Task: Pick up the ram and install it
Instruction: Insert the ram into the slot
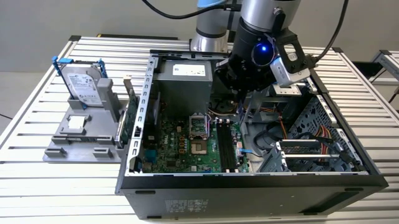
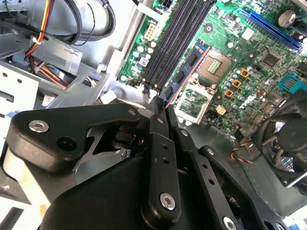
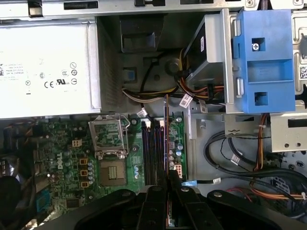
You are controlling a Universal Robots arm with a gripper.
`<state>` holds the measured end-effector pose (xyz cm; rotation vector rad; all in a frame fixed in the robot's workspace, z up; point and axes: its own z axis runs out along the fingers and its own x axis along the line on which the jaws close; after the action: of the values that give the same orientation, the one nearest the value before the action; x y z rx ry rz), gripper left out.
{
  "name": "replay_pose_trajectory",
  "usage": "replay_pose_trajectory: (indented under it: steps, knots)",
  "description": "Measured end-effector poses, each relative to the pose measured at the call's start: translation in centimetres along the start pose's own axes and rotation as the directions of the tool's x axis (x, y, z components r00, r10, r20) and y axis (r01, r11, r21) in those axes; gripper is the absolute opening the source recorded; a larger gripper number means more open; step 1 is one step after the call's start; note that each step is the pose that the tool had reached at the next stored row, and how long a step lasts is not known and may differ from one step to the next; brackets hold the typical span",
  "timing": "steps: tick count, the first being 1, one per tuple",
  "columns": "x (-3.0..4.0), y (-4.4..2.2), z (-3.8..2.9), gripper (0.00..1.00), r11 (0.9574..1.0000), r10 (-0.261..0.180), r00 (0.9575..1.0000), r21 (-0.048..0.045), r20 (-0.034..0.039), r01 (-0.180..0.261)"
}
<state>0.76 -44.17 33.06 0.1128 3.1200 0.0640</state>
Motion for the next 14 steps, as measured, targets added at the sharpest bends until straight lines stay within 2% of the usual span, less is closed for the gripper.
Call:
replay_pose_trajectory:
  steps: [14]
  knots:
    - [0.02, 0.04, 0.74, 0.00, 1.0000, 0.000, 1.0000, 0.0001, 0.0000, 0.000]
